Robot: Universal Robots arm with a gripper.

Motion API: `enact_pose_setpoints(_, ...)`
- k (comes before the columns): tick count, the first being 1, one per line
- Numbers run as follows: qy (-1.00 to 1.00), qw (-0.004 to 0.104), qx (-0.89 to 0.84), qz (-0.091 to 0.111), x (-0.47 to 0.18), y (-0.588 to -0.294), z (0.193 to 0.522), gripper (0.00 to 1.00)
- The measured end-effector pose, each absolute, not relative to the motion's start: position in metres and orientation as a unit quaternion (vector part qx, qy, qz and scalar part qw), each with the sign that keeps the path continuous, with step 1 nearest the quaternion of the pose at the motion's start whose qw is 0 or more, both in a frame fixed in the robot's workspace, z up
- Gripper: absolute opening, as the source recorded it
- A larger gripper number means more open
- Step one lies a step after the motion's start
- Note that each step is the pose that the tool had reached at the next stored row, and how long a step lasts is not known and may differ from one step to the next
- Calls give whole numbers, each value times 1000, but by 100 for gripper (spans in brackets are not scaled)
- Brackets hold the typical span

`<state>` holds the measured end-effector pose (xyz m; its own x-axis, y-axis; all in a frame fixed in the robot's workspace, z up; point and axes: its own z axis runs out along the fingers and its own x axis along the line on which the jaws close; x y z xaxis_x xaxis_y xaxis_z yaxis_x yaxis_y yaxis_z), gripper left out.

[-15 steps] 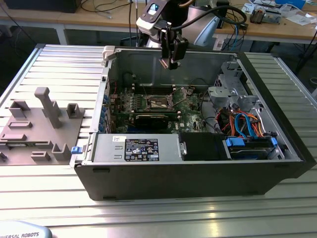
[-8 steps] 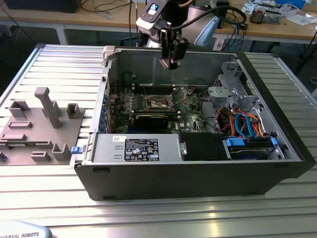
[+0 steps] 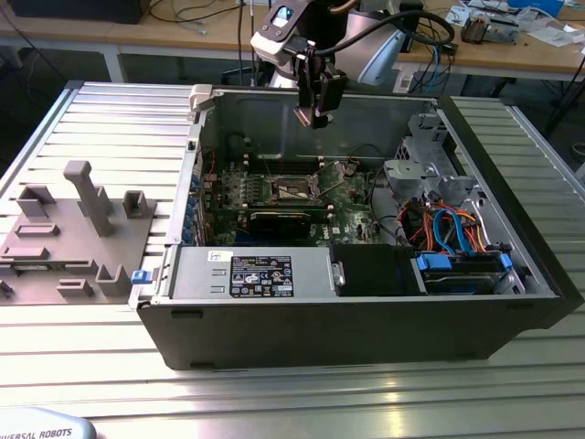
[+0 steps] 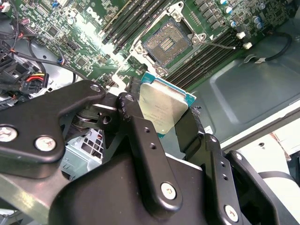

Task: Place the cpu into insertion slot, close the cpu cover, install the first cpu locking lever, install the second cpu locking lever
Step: 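Place the cpu into insertion slot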

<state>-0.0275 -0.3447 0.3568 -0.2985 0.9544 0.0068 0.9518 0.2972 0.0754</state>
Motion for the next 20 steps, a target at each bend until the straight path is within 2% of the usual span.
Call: enact_pose_setpoints(20, 801, 20, 598, 32, -27, -345, 357, 54)
